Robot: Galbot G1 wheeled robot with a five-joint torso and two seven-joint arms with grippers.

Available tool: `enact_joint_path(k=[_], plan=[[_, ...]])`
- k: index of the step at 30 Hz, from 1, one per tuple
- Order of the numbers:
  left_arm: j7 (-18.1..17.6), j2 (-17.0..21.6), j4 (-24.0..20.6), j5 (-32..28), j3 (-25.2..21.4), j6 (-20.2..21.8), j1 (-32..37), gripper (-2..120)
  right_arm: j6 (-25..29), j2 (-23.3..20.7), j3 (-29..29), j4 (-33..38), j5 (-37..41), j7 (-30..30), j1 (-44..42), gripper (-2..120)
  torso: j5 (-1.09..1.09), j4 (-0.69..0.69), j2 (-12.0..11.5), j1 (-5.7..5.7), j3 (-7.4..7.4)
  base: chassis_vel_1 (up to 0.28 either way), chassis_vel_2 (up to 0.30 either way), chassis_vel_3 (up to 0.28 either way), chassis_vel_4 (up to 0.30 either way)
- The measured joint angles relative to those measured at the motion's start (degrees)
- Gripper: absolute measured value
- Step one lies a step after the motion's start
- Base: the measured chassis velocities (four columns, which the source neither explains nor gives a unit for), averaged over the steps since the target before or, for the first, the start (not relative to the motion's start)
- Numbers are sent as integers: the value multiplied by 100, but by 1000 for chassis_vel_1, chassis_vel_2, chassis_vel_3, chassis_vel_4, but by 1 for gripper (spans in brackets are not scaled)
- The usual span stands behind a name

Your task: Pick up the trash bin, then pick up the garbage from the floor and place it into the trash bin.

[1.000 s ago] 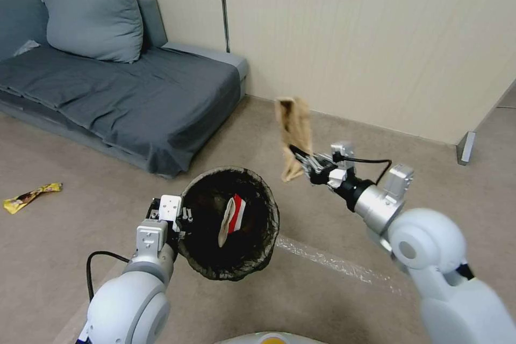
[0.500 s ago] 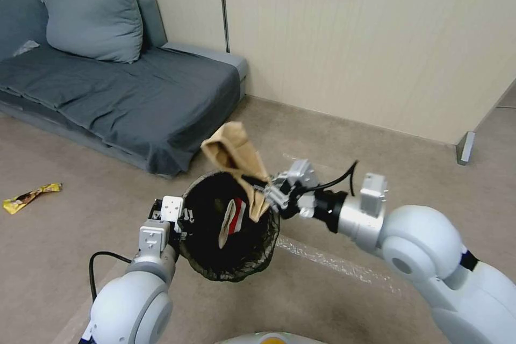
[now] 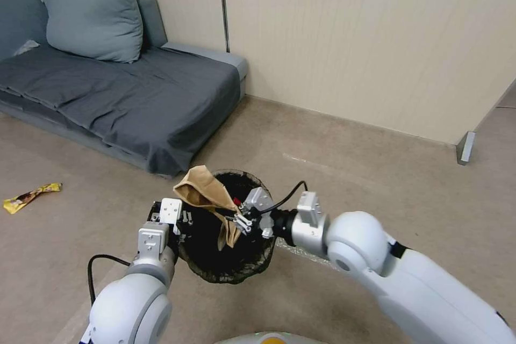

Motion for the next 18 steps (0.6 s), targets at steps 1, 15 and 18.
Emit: enact_joint_path(k=[1, 15, 18], plan=[[0, -1, -11, -2, -8, 0, 1, 0, 34, 52, -43, -102, -33, 9, 6, 2, 0, 0, 0, 0, 0, 0, 0, 0, 0], [3, -28, -14, -32, -15, 0, -28, 0, 288, 179, 197, -355, -156, 212, -237, 46, 0, -1, 0, 0, 0, 0, 0, 0, 0], [8, -26, -14, -48, -13, 0, -28, 0, 246, 180, 236, -343, -129, 306, -301, 56, 0, -1, 0, 0, 0, 0, 0, 0, 0]])
